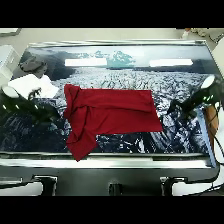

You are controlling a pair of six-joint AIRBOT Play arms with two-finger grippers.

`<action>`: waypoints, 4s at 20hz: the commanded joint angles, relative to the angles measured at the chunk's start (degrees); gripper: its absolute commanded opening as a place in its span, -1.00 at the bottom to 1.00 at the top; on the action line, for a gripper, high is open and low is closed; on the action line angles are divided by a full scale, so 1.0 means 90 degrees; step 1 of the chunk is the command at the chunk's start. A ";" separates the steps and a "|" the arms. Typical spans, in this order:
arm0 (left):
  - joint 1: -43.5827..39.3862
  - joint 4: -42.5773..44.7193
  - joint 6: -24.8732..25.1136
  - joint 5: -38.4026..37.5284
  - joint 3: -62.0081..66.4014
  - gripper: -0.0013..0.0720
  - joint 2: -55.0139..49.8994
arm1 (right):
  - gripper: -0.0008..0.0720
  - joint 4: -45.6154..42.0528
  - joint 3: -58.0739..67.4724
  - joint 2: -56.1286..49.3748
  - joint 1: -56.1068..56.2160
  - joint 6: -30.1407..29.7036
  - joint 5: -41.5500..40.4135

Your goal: Fold the clothes and pants, and hang the long-sleeved shirts on hangers.

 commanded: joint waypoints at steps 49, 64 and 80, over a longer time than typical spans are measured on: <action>-0.0442 -0.1367 0.0510 0.3118 0.5365 -0.90 0.3691 | -0.88 0.0588 0.4357 0.4478 -0.0095 -0.1251 -0.2710; -0.1144 -0.1591 0.0415 0.3592 0.2450 -0.90 -0.1103 | -0.88 0.1870 0.2467 -0.0882 0.0053 0.0364 -0.1892; 0.0993 0.0119 0.0112 -0.0595 0.1331 0.26 -0.1110 | 0.70 -0.0697 0.1996 -0.0333 -0.1224 -0.0226 0.1520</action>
